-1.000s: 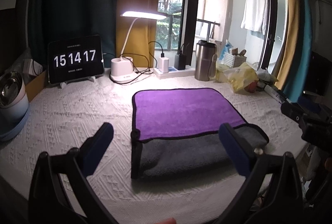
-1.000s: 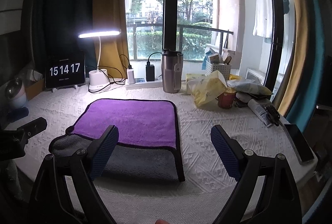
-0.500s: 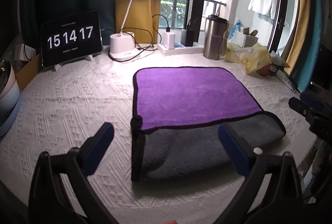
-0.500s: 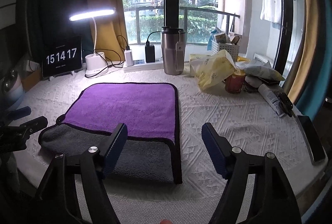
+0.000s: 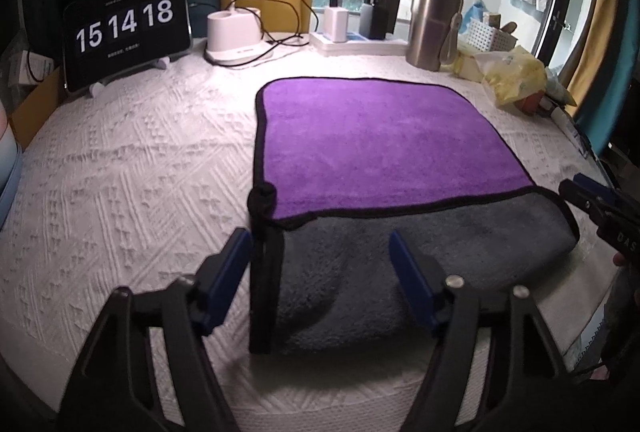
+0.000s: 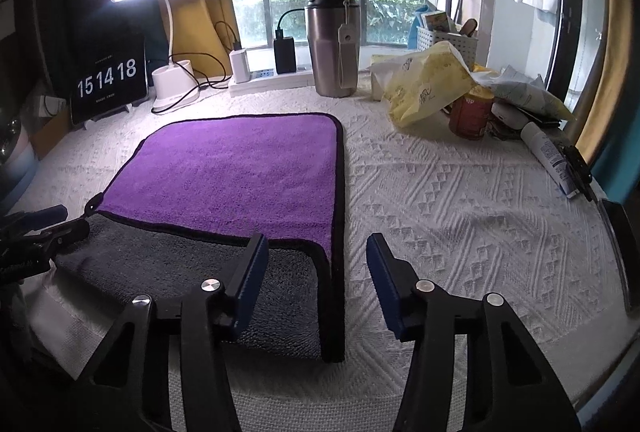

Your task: Fold towel

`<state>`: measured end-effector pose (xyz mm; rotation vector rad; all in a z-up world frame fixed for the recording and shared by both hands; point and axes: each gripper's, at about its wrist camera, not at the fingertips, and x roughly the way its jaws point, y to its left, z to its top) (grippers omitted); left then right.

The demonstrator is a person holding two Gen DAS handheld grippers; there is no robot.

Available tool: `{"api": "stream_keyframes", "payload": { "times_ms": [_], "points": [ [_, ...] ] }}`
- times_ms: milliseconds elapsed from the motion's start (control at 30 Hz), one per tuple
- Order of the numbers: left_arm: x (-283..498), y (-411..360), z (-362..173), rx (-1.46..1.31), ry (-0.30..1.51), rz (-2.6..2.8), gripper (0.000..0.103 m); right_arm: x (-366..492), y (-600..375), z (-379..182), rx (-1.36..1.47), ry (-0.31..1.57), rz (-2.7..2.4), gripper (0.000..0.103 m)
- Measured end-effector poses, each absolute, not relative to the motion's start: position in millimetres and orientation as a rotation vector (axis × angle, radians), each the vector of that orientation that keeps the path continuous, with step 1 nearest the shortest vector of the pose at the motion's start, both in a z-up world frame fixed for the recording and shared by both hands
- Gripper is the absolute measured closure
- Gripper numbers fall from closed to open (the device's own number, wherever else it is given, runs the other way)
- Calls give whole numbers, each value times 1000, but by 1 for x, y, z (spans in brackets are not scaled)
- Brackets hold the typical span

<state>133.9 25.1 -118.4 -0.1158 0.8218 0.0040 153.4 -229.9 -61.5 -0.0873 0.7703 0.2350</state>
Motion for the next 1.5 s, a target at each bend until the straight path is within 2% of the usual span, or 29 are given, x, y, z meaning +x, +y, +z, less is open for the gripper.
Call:
{"api": "stream_keyframes", "payload": {
  "times_ms": [333,433,567,700,867,1500],
  "points": [
    [140,30,-129,-126,881,8,60,162,-225,-80,-96,849,249,59],
    [140,31,-129,-123,877,15,64,163,-224,-84,-105,865,253,70],
    [139,32,-129,-122,872,17,78,164,-221,-88,-123,878,254,86],
    [136,29,-127,-117,860,5,88,162,-220,-86,-139,868,257,94],
    [131,26,-119,-117,831,-15,91,158,-220,-78,-147,834,255,97],
    [129,32,-81,-123,716,-22,91,150,-219,-40,-150,697,235,97]
  ]
}}
